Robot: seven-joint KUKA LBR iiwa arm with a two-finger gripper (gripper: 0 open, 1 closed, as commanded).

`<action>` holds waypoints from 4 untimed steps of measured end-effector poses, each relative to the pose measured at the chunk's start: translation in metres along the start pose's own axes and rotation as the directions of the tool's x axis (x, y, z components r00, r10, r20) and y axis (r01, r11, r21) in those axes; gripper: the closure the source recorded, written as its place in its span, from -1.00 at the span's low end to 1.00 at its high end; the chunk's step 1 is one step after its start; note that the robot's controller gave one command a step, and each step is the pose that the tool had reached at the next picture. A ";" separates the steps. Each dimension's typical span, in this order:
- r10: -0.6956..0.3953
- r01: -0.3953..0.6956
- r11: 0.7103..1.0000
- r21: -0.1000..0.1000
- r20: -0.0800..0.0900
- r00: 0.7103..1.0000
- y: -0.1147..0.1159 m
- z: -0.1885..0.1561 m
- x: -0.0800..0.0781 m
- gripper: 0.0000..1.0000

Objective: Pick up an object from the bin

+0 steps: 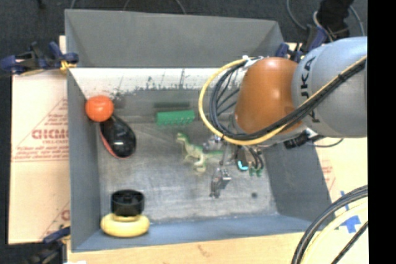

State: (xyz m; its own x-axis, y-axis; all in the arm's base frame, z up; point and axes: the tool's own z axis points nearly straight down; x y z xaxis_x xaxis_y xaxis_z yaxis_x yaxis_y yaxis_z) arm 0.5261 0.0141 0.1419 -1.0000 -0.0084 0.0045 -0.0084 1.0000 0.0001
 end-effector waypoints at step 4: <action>0.437 -0.437 0.899 -0.004 0.008 0.899 -0.009 0.043 -0.058 -1.00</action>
Offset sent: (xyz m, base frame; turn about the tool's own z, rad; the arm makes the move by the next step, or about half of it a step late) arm 0.0589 -0.0208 -0.0719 0.3929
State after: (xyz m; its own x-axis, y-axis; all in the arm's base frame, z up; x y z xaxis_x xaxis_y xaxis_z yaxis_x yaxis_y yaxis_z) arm 0.5835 0.0058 0.0985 -0.9031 0.4295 -0.0044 0.4295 0.9031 0.0024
